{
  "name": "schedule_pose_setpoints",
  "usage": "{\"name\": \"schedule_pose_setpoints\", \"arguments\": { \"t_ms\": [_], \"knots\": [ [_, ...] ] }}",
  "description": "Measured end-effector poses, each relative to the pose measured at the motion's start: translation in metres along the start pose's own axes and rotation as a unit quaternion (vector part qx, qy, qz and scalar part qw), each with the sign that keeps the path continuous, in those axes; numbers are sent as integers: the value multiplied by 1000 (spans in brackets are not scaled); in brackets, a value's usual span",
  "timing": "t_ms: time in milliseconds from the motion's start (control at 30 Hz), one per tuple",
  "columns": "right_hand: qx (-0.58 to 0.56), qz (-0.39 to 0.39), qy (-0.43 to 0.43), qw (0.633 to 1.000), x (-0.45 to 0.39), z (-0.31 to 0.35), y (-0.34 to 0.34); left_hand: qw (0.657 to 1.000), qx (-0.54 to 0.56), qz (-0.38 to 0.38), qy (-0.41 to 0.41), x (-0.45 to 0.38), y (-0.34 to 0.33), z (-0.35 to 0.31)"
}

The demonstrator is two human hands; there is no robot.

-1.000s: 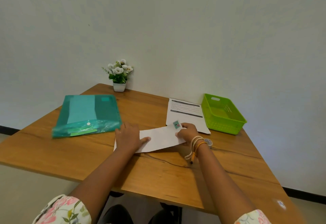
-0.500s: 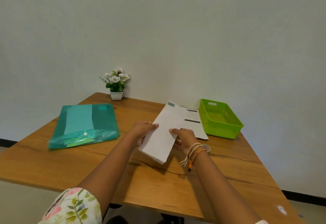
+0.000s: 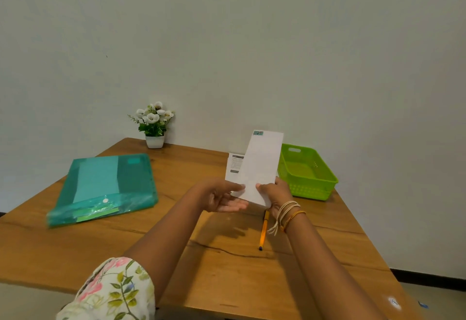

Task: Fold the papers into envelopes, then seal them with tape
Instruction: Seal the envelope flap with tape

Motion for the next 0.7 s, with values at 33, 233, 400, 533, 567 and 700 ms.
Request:
{"name": "schedule_pose_setpoints", "arguments": {
  "t_ms": [33, 233, 400, 533, 567, 700],
  "knots": [
    [-2, -1, -1, 1000, -1, 1, 2, 999, 29, -7, -21, -5, -2, -1],
    [-23, 20, -90, 996, -12, -1, 17, 993, 61, -37, -98, -32, -30, -23],
    [-33, -51, -70, 996, -39, 16, 50, 989, 76, -37, -120, -58, -68, -48],
    [-20, -92, -59, 994, -72, 29, 79, 988, 82, -33, -129, -83, -100, -76],
    [-9, -100, -62, 993, -83, 31, 86, 988, 76, -31, -133, -89, -106, -84],
    [50, -112, -91, 988, -124, 34, 111, 988, 2, -51, -147, -119, -120, -107]
  ]
}}
Point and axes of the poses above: each hand's wrist, its own x-axis away from the middle knuckle, its own y-axis out of the back of the hand, z = x × y, the point moved 5 cm from there along -x, towards the middle knuckle, and after that the axes turned 1 degree about y, right-handed, at the moved point
